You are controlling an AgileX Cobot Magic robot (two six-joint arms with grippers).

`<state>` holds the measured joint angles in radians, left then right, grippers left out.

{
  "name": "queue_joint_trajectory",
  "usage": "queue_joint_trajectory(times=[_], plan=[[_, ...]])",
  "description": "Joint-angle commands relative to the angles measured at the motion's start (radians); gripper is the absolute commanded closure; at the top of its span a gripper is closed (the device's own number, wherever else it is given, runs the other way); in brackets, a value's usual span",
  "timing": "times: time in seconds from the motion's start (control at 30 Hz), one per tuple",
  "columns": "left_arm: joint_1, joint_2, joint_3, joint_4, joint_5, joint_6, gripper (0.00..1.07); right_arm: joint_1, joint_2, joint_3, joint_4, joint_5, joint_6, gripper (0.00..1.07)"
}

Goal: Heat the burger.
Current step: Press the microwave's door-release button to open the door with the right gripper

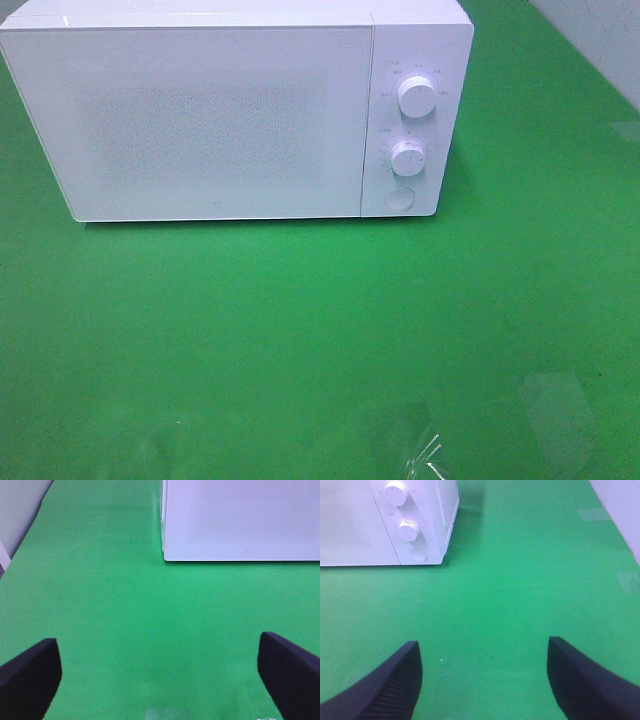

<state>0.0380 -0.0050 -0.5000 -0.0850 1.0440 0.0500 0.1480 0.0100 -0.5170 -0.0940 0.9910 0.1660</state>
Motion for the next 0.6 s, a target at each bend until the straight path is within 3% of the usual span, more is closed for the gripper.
queue_joint_trajectory(times=[0.03,0.6], plan=[[0.001,-0.022,0.003,-0.004,-0.003,-0.002,0.06,-0.007,-0.043,0.008,-0.005,0.014,-0.011,0.38],[0.001,-0.021,0.002,-0.004,-0.003,-0.002,0.06,-0.004,-0.041,0.008,-0.007,0.014,-0.011,0.38]])
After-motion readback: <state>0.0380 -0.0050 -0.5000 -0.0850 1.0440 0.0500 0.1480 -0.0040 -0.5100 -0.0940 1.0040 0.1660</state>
